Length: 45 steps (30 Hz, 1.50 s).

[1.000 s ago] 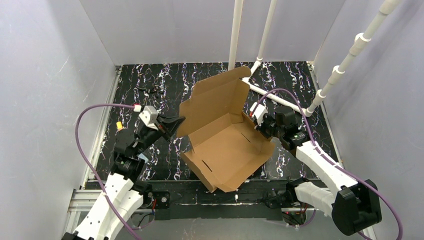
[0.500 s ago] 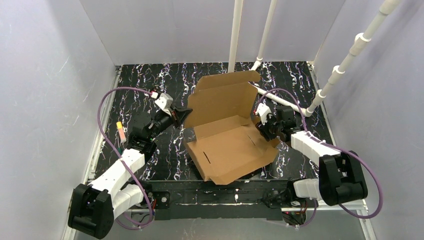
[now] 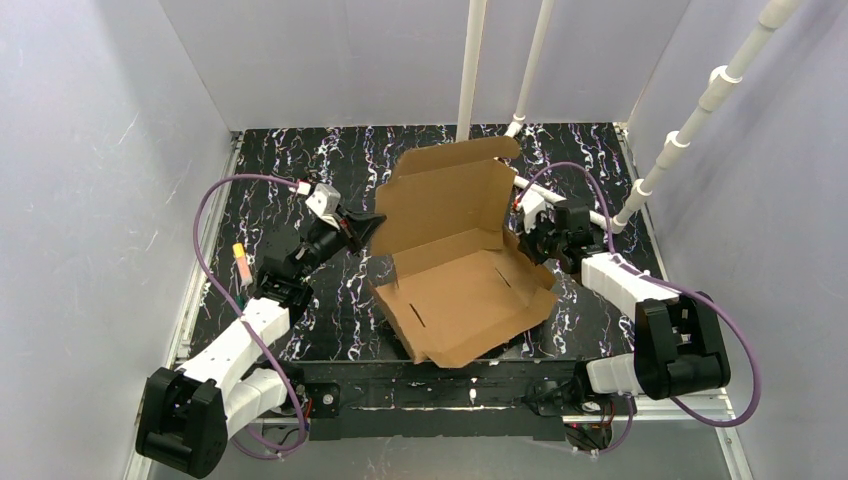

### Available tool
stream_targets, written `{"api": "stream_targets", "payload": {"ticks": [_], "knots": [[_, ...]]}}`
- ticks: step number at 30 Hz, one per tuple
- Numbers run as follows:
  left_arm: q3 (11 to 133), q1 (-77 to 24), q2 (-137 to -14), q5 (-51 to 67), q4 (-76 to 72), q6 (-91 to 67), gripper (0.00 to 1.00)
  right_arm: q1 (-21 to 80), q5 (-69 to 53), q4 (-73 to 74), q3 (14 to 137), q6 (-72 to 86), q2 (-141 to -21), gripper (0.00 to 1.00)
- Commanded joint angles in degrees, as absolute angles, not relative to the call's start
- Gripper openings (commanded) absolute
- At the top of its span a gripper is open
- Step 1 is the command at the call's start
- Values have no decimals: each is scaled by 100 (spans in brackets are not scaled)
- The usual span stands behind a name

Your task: Fold the paper box

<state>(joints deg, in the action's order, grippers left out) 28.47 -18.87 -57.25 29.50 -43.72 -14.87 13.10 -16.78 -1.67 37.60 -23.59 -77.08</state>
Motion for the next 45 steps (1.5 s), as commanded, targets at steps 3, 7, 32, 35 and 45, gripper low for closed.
{"api": "stream_targets", "payload": {"ticks": [3, 7, 32, 35, 45], "knots": [[2623, -1890, -5662, 2849, -4592, -2166, 5, 917, -1968, -861, 3802, -1536, -7459, 1], [2665, -1892, -5828, 3040, -4364, -2699, 18, 766, -2382, -1337, 3574, -1261, -7259, 1], [6912, -431, -6240, 3729, 1715, -182, 98, 547, -2669, -2243, 2914, -1479, -7013, 1], [7677, -439, -6963, 4443, 2289, -132, 98, 528, -2712, -2259, 2892, -1511, -6995, 1], [7895, -1090, -7330, 4540, 2981, 1009, 98, 466, -2805, -2230, 2922, -1434, -7059, 1]]}}
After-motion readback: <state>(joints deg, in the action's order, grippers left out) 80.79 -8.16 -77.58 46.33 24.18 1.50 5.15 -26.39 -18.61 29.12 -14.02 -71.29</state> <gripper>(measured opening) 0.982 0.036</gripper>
